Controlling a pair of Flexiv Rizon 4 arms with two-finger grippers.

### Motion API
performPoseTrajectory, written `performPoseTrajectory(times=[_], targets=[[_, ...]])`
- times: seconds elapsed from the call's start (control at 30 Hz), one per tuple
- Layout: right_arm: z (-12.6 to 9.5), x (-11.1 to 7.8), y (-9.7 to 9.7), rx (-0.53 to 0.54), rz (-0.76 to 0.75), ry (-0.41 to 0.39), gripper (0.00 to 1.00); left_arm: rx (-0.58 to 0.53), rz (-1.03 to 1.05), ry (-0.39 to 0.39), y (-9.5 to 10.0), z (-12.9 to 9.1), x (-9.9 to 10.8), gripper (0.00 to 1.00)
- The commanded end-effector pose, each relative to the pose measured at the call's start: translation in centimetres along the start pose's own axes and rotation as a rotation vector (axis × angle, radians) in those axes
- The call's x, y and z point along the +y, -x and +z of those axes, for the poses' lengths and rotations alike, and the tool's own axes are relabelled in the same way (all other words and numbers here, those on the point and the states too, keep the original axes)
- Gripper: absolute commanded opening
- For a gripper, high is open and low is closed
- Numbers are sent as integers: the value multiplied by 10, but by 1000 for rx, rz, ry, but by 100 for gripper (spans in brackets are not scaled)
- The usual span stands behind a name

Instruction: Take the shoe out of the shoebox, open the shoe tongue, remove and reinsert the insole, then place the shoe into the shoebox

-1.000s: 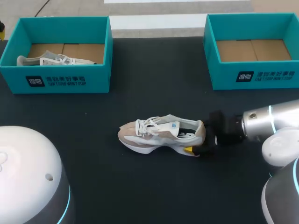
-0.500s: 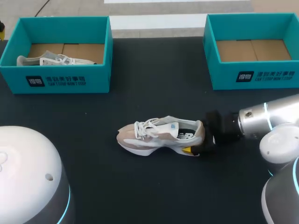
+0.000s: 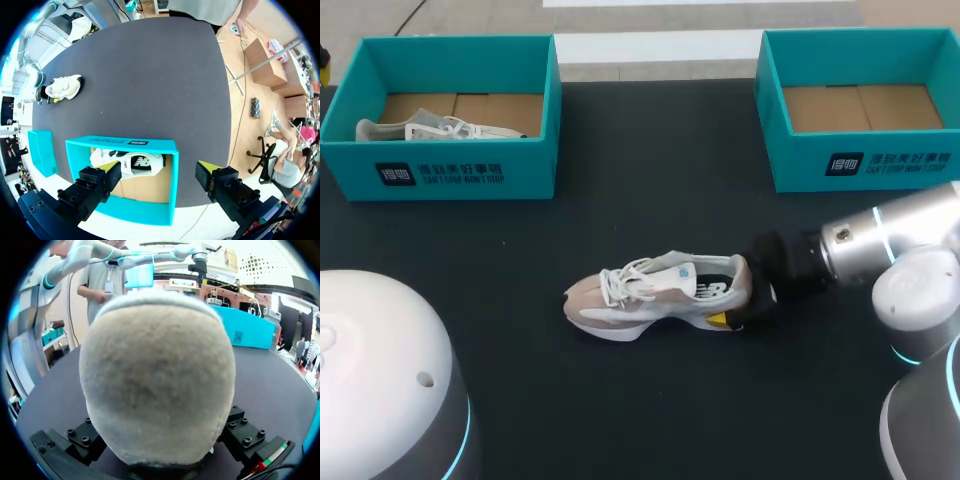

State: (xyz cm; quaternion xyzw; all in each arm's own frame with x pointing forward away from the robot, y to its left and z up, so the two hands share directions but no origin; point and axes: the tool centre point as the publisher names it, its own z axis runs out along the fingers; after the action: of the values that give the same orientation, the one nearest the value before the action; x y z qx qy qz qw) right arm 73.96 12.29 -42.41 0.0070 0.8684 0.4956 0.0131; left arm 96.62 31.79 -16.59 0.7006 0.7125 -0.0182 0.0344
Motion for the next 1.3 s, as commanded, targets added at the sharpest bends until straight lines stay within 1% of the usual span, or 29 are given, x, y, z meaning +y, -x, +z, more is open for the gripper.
performPoseTrajectory(times=[0.03,1.23,1.27,1.3], targets=[[7,0,7,14,6,-4,0,3,0,4,0,0,-2,100],[7,0,7,14,6,-4,0,3,0,4,0,0,-2,100],[7,0,7,14,6,-4,0,43,-51,-13,8,0,-4,100],[7,0,7,14,6,-4,0,80,-114,13,16,1,-6,100]])
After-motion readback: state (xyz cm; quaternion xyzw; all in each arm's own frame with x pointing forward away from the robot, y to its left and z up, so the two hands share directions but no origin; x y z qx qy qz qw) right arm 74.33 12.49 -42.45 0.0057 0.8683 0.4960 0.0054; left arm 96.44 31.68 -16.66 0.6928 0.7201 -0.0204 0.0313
